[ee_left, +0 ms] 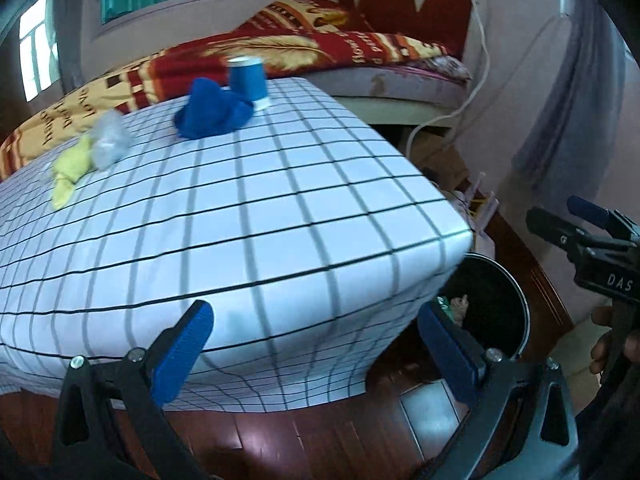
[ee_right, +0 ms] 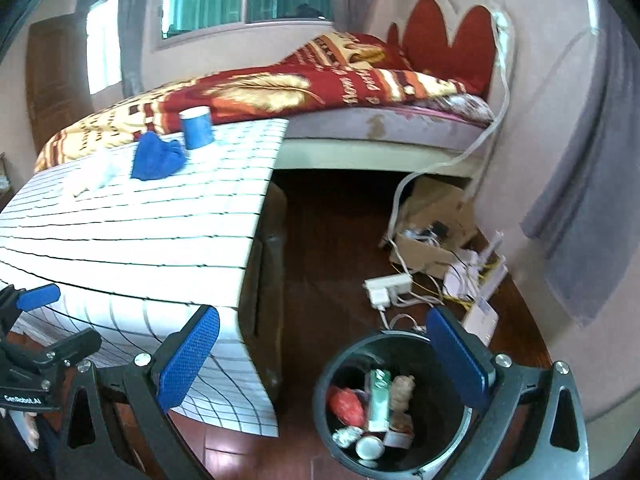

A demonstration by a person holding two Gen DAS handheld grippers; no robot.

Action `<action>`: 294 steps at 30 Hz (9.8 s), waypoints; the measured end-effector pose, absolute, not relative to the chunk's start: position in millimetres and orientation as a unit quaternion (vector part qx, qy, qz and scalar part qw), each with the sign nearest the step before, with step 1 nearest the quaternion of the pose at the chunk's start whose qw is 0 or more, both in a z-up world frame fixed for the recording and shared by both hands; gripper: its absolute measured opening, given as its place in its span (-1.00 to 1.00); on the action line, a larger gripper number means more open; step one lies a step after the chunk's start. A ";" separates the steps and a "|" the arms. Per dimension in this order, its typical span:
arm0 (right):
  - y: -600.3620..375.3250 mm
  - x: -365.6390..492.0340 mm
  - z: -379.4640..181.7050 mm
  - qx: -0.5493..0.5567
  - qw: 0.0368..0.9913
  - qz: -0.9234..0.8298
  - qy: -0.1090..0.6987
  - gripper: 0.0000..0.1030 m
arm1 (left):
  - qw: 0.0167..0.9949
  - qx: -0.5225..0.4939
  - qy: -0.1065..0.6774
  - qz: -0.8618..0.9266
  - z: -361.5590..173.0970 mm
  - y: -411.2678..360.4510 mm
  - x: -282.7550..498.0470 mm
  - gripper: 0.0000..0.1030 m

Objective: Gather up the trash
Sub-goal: 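Move both tools back over the table, then grasp the yellow cloth with the left tool while the right tool grasps the blue cloth, then lift the yellow and blue cloths and carry them toward the bin, then carry the yellow cloth in the left tool while the right tool carries the blue cloth over the bin, then open both tools to drop the yellow and blue cloths into the bin, then move both tools back over the table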

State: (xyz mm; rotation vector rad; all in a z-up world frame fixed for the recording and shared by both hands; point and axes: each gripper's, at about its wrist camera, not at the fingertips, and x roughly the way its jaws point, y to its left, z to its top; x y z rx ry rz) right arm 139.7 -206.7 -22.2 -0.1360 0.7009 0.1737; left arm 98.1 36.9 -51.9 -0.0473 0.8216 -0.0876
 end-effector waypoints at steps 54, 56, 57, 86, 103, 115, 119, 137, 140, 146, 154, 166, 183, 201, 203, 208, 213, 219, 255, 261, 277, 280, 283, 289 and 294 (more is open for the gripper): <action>116.5 385.6 -60.7 -0.148 0.840 0.259 0.453 0.15 | 0.891 -0.088 0.430 0.121 -71.3 339.2 265.2 0.02; 116.7 381.8 -62.0 -0.146 0.839 0.266 0.452 0.02 | 0.892 -0.080 0.427 0.124 -70.5 335.8 262.2 -0.14; 116.6 381.6 -62.6 -0.145 0.838 0.267 0.452 -0.17 | 0.893 -0.079 0.426 0.121 -70.1 334.2 260.0 -0.27; -13.8 230.0 5.2 -0.062 0.879 0.308 0.359 -0.88 | 0.927 -0.087 0.361 0.054 -19.3 232.9 138.0 -0.58; -117.6 174.9 15.9 -0.055 0.908 0.239 0.340 -0.88 | 0.933 -0.075 0.351 -0.005 -15.1 146.4 121.6 -0.58; -174.9 166.5 6.6 -0.040 0.917 0.190 0.349 -0.88 | 0.932 -0.054 0.356 -0.050 -15.8 94.7 127.1 -0.84; -183.6 169.1 1.0 -0.028 0.915 0.184 0.358 -0.88 | 0.925 -0.027 0.375 -0.061 -38.3 87.6 150.7 -0.97; -201.5 189.5 -21.9 -0.003 0.909 0.160 0.384 -0.88 | 0.928 -0.025 0.371 -0.032 -52.3 90.0 204.0 -0.24; -205.2 192.0 -22.1 0.000 0.910 0.157 0.384 -0.88 | 0.933 -0.036 0.358 -0.030 -47.1 94.8 200.9 -0.35; -209.5 190.9 -16.6 0.003 0.915 0.151 0.375 -0.88 | 0.941 -0.041 0.334 -0.036 -29.9 92.2 179.1 -0.35; -218.2 174.5 1.8 -0.008 0.927 0.139 0.347 -0.88 | 0.943 -0.042 0.325 -0.064 -10.0 69.0 164.4 -0.35; -263.3 153.7 4.8 0.003 0.934 0.096 0.343 -0.88 | 0.941 -0.017 0.315 -0.125 3.3 9.5 155.7 -0.36; -337.3 130.2 -15.9 0.021 0.931 0.039 0.362 -0.88 | 0.916 0.019 0.337 -0.215 -15.3 -91.3 150.9 -0.35; -385.6 125.4 -79.1 0.029 0.898 0.016 0.438 -0.88 | 0.864 0.053 0.419 -0.276 -85.3 -172.3 152.6 -0.35; -386.2 126.5 -89.5 0.028 0.892 0.020 0.452 -0.87 | 0.855 0.053 0.434 -0.279 -96.8 -176.8 155.5 -0.35; -381.6 132.0 -119.6 0.013 0.871 0.036 0.489 -0.87 | 0.833 0.068 0.469 -0.287 -125.4 -190.0 161.7 -0.35; -373.4 136.8 -146.6 -0.011 0.853 0.047 0.520 -0.87 | 0.817 0.069 0.496 -0.287 -149.8 -193.7 164.9 -0.35; -370.9 142.0 -170.4 -0.035 0.834 0.051 0.549 -0.72 | 0.793 0.055 0.528 -0.298 -173.4 -197.0 170.2 -0.16; -384.4 120.6 -145.6 -0.080 0.828 -0.028 0.555 1.00 | 0.858 0.053 0.479 -0.179 -137.8 -154.9 133.9 0.99; -371.9 107.3 -120.1 -0.061 0.847 -0.018 0.528 1.00 | 0.870 0.049 0.460 -0.169 -116.3 -136.5 120.3 0.99; -273.7 116.6 -46.7 -0.080 0.899 0.073 0.424 1.00 | 0.914 -0.006 0.392 -0.102 -36.1 -35.7 99.7 0.99; -241.8 117.7 -35.1 -0.094 0.908 0.095 0.396 1.00 | 0.914 -0.019 0.397 -0.085 -35.3 -9.7 103.3 0.99; -209.3 119.9 -28.4 -0.113 0.916 0.117 0.367 1.00 | 0.916 -0.033 0.397 -0.058 -34.7 23.5 106.6 0.99; -154.0 136.2 -19.3 -0.099 0.923 0.164 0.333 1.00 | 0.925 -0.066 0.375 -0.017 -30.9 84.6 110.3 0.99; -111.8 163.9 -16.2 -0.071 0.920 0.195 0.332 1.00 | 0.924 -0.094 0.370 0.010 -30.1 131.0 116.3 0.99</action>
